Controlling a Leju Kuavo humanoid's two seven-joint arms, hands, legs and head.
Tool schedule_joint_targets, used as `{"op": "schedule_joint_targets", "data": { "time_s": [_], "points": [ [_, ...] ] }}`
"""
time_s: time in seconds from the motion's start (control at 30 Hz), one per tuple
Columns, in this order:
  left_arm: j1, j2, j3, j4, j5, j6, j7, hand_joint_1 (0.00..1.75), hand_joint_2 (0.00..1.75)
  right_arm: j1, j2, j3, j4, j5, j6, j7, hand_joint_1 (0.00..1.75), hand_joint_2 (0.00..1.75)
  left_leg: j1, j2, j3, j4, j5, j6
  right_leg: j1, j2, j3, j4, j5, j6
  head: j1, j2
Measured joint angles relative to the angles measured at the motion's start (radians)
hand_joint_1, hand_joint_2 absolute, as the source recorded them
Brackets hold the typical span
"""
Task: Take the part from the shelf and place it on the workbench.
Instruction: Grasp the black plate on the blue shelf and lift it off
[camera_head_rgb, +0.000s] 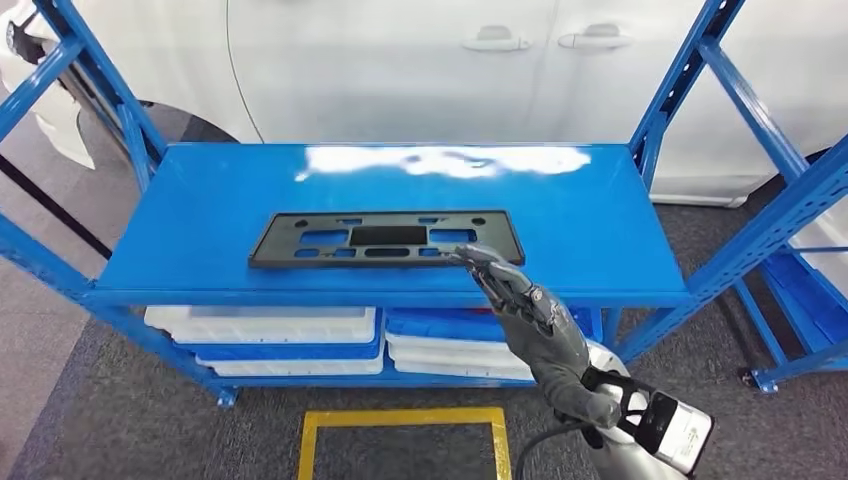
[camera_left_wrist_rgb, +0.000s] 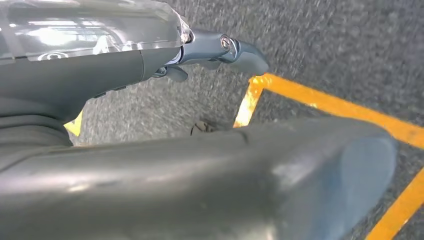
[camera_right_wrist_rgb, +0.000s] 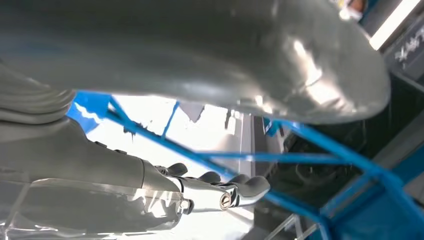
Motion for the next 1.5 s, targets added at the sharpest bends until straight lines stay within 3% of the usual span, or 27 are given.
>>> {"op": "schedule_joint_targets", "data": {
  "time_s": [0.07,0.17,0.23,0.27,0.33,0.4,0.53,0.8,0.83,0.87,0.93,0.97,1.0,1.07,1.1,1.17,1.23,1.3,1.33,1.37,1.43,1.5],
  "points": [
    [-0.001,0.0,0.0,0.0,-0.002,0.0,0.0,0.0,0.0,-0.003,0.005,-0.002,0.0,0.001,-0.004,0.0,0.0,0.0,0.004,-0.007,-0.036,0.076,-0.021,-0.009,-0.005,0.003,0.02,-0.007,-0.007,-0.009,0.0,0.0],
    [0.001,0.0,0.0,0.0,-0.003,-0.001,0.0,0.0,0.0,-0.003,0.009,-0.002,0.0,0.004,-0.006,0.0,0.0,0.0,0.011,-0.013,-0.15,0.247,-0.088,-0.022,-0.004,0.007,0.039,-0.009,-0.026,-0.016,0.0,0.0],
    [0.005,0.001,0.0,0.0,-0.004,0.0,0.0,0.0,0.0,-0.002,0.009,-0.002,0.001,0.004,-0.007,0.0,0.0,0.0,0.014,-0.013,-0.2,0.28,-0.094,-0.028,-0.004,0.012,0.058,-0.009,-0.042,-0.015,0.0,0.0],
    [0.005,0.001,0.0,0.0,-0.004,0.0,0.0,0.0,0.0,-0.002,0.009,-0.002,0.001,0.004,-0.009,0.0,0.0,0.0,0.015,-0.013,-0.201,0.246,-0.062,-0.028,-0.004,0.014,0.071,-0.009,-0.051,-0.013,0.0,0.0],
    [0.005,0.002,0.0,0.0,-0.007,0.0,0.0,0.0,0.0,-0.002,0.009,-0.002,0.001,0.002,-0.016,0.0,0.0,0.0,0.016,-0.013,-0.166,0.111,0.042,-0.021,-0.004,0.016,0.097,-0.008,-0.07,-0.008,0.0,0.0],
    [0.005,0.003,0.0,0.0,-0.008,0.002,0.0,0.0,0.0,-0.001,0.009,-0.004,0.002,0.0,-0.02,0.0,0.0,0.0,0.011,-0.013,-0.139,0.02,0.092,-0.008,-0.002,0.017,0.11,-0.008,-0.085,0.001,0.0,0.0],
    [0.006,0.005,0.0,0.0,-0.009,0.004,0.001,0.0,0.0,-0.001,0.009,-0.006,0.002,0.0,-0.021,0.0,0.0,0.0,0.007,-0.013,-0.13,0.0,0.093,0.014,0.0,0.017,0.118,-0.003,-0.093,0.019,0.0,0.0],
    [0.004,0.005,0.0,0.0,-0.009,0.004,0.001,0.0,0.0,-0.002,0.009,-0.009,0.002,0.0,-0.021,0.0,0.0,0.0,0.011,-0.014,-0.114,-0.01,0.094,0.021,-0.003,0.017,0.112,0.015,-0.098,0.027,0.0,0.0],
    [0.003,0.005,0.0,0.0,-0.009,0.004,0.001,0.0,0.0,-0.001,0.009,-0.01,0.003,-0.001,-0.019,0.0,0.0,0.0,0.012,-0.015,-0.108,-0.013,0.091,0.024,-0.005,0.017,0.08,0.07,-0.115,0.032,0.0,0.0],
    [0.002,0.005,0.0,0.0,-0.009,0.005,0.001,0.0,0.0,0.001,0.009,-0.01,0.012,-0.007,-0.009,0.002,0.0,0.0,0.013,-0.016,-0.096,-0.016,0.084,0.026,-0.01,0.017,0.026,0.143,-0.137,0.038,0.0,0.0],
    [0.003,0.003,0.0,0.0,-0.011,0.013,0.006,0.0,0.0,-0.004,0.009,-0.005,0.061,-0.017,0.015,0.038,0.0,0.0,0.014,-0.019,-0.062,-0.017,0.057,0.025,-0.019,0.016,-0.041,0.156,-0.088,0.046,0.0,0.0],
    [0.003,0.002,0.0,0.0,-0.012,0.018,0.01,0.0,0.0,-0.012,0.009,0.001,0.096,-0.02,0.022,0.061,0.0,0.44,0.013,-0.02,-0.047,-0.017,0.044,0.019,-0.019,0.016,-0.045,0.105,-0.051,0.044,0.0,0.0],
    [0.002,0.002,0.0,0.0,-0.014,0.022,0.014,0.0,0.0,-0.024,0.009,0.011,0.128,-0.016,0.017,0.087,0.0,0.87,0.012,-0.021,-0.038,-0.016,0.034,0.013,-0.017,0.016,-0.027,0.035,-0.004,0.039,0.0,0.0],
    [0.001,0.001,0.0,0.0,-0.017,0.025,0.014,0.0,0.0,-0.043,0.011,0.04,0.184,0.011,-0.016,0.118,0.0,1.75,0.011,-0.021,-0.034,-0.013,0.028,-0.001,-0.012,0.016,-0.024,0.012,0.002,0.025,0.0,0.0],
    [0.001,0.001,0.0,0.0,-0.017,0.025,0.011,0.0,0.0,-0.053,0.014,0.061,0.216,0.031,-0.04,0.131,0.0,1.75,0.011,-0.021,-0.032,-0.011,0.027,-0.007,-0.012,0.017,-0.022,0.01,0.007,0.017,0.0,0.0],
    [0.001,0.001,0.0,0.0,-0.017,0.025,0.003,0.0,0.0,-0.072,0.022,0.102,0.28,0.065,-0.082,0.14,0.0,0.87,0.014,-0.021,-0.035,0.007,0.015,-0.017,-0.013,0.017,-0.011,0.003,0.009,0.006,0.0,0.0],
    [0.0,-0.002,0.0,0.001,-0.019,0.023,-0.004,0.0,0.0,-0.094,0.037,0.143,0.337,0.079,-0.107,0.144,0.0,0.0,0.016,-0.021,-0.08,0.095,-0.033,-0.024,-0.014,0.016,-0.003,-0.001,0.006,-0.003,0.0,0.0],
    [0.003,-0.004,0.0,0.001,-0.021,0.02,-0.01,0.0,0.0,-0.114,0.048,0.18,0.389,0.102,-0.137,0.147,0.0,0.0,0.017,-0.021,-0.158,0.23,-0.091,-0.028,-0.011,0.016,-0.001,-0.001,0.002,-0.009,0.0,0.0],
    [0.004,-0.004,0.0,0.001,-0.021,0.02,-0.011,0.0,0.0,-0.123,0.051,0.195,0.412,0.129,-0.164,0.148,0.0,0.44,0.017,-0.021,-0.186,0.27,-0.1,-0.029,-0.009,0.016,-0.001,-0.001,0.001,-0.011,0.0,0.0],
    [0.006,-0.004,0.0,0.001,-0.021,0.019,-0.013,0.0,0.0,-0.133,0.052,0.21,0.43,0.167,-0.196,0.15,0.0,0.87,0.017,-0.021,-0.196,0.273,-0.087,-0.028,-0.007,0.017,0.001,-0.001,0.0,-0.012,0.0,0.0],
    [0.008,-0.004,0.0,0.001,-0.021,0.019,-0.015,0.0,0.0,-0.156,0.054,0.239,0.456,0.263,-0.272,0.158,0.0,1.75,0.017,-0.021,-0.159,0.163,-0.009,-0.022,-0.004,0.019,0.007,-0.001,-0.003,-0.012,0.0,0.0],
    [0.007,-0.004,0.0,0.001,-0.021,0.018,-0.017,0.0,0.0,-0.178,0.057,0.264,0.475,0.35,-0.335,0.167,0.0,1.75,0.012,-0.021,-0.109,0.034,0.047,-0.011,0.0,0.019,0.011,0.0,-0.005,-0.008,0.0,0.0]
  ]
}}
